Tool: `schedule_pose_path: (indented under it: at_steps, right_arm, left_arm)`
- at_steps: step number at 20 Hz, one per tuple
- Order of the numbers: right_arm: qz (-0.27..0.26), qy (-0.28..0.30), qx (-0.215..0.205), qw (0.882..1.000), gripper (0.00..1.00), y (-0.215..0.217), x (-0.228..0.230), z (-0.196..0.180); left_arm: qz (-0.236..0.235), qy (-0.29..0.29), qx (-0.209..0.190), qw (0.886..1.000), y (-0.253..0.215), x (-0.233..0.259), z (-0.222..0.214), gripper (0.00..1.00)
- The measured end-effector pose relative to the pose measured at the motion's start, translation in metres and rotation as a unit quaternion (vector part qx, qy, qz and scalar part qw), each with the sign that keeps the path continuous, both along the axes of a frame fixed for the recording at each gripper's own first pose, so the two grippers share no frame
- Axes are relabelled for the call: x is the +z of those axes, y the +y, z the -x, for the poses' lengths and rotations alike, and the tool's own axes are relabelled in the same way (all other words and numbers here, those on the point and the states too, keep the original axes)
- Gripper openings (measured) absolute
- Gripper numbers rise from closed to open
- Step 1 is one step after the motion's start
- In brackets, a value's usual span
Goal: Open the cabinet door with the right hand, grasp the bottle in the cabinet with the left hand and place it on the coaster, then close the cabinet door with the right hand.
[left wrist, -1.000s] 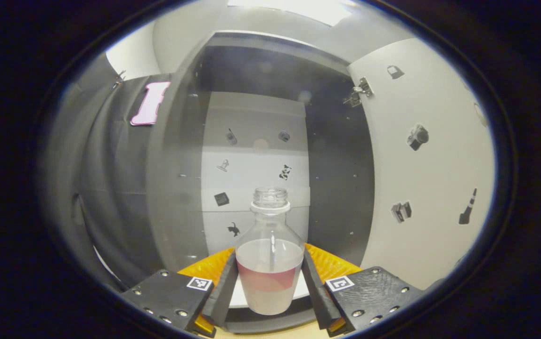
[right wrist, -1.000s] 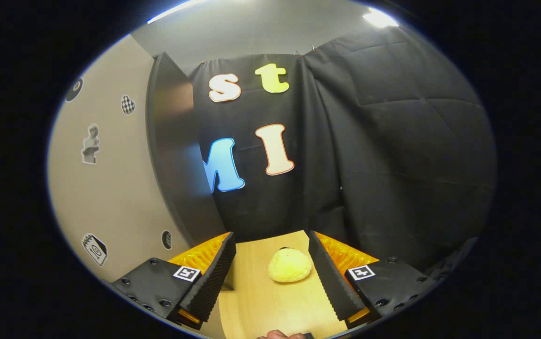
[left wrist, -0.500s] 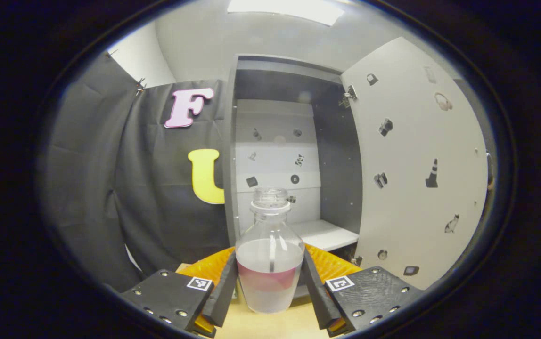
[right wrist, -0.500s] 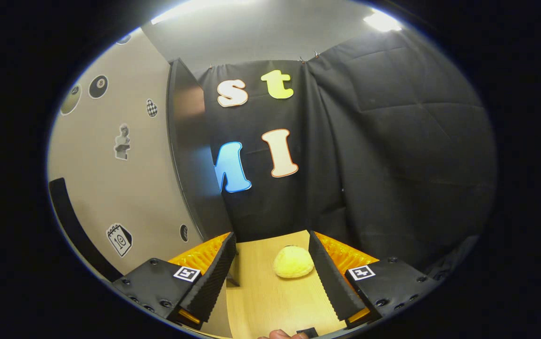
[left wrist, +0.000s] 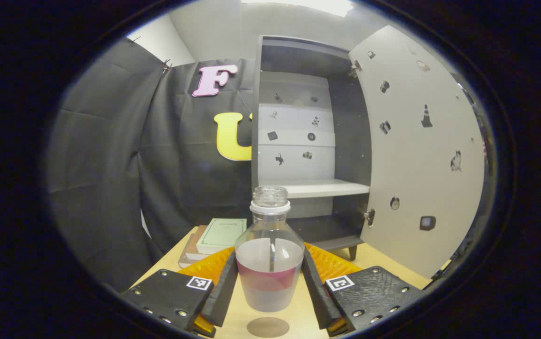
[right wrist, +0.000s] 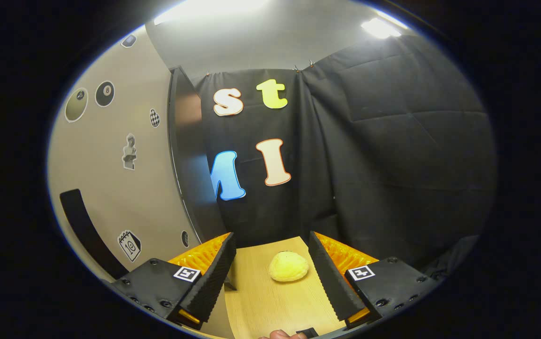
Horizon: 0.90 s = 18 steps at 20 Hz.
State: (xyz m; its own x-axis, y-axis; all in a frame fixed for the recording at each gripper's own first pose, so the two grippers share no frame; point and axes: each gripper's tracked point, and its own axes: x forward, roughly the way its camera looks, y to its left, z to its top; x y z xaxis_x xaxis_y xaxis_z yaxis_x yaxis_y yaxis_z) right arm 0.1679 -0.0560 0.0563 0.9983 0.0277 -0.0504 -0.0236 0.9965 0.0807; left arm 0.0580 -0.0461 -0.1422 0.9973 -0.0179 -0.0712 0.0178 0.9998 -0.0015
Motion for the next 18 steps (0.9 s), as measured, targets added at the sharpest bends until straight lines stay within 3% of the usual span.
schedule_pose_path:
  at_steps: [3, 5, 6, 7, 10, 18]
  right_arm:
    - [0.008, -0.002, -0.009, 1.0, 0.98, -0.009, -0.006, -0.012]
    - [-0.002, -0.003, 0.015, 1.0, 0.98, -0.001, -0.013, -0.018]
    - [-0.011, -0.003, 0.022, 1.0, 0.93, 0.001, -0.016, -0.021]
    - [-0.014, -0.003, 0.026, 1.0, 0.98, -0.002, -0.021, -0.023]
    - [0.0, -0.009, 0.012, 1.0, 0.98, -0.013, -0.032, -0.028]
    - [0.07, 0.009, 0.033, 0.997, 0.98, -0.018, -0.058, -0.038]
  left_arm:
    - [0.016, -0.006, 0.037, 0.999, 0.004, -0.035, 0.003, 0.72]
    - [0.014, 0.0, 0.069, 0.998, 0.005, -0.07, 0.001, 0.72]
    - [0.008, 0.005, 0.081, 0.997, 0.005, -0.086, 0.002, 0.7]
    - [0.001, 0.01, 0.089, 0.996, 0.002, -0.101, 0.002, 0.71]
    - [-0.002, 0.02, 0.095, 0.995, -0.01, -0.135, 0.001, 0.72]
    - [-0.008, 0.035, 0.112, 0.993, -0.011, -0.183, 0.008, 0.73]
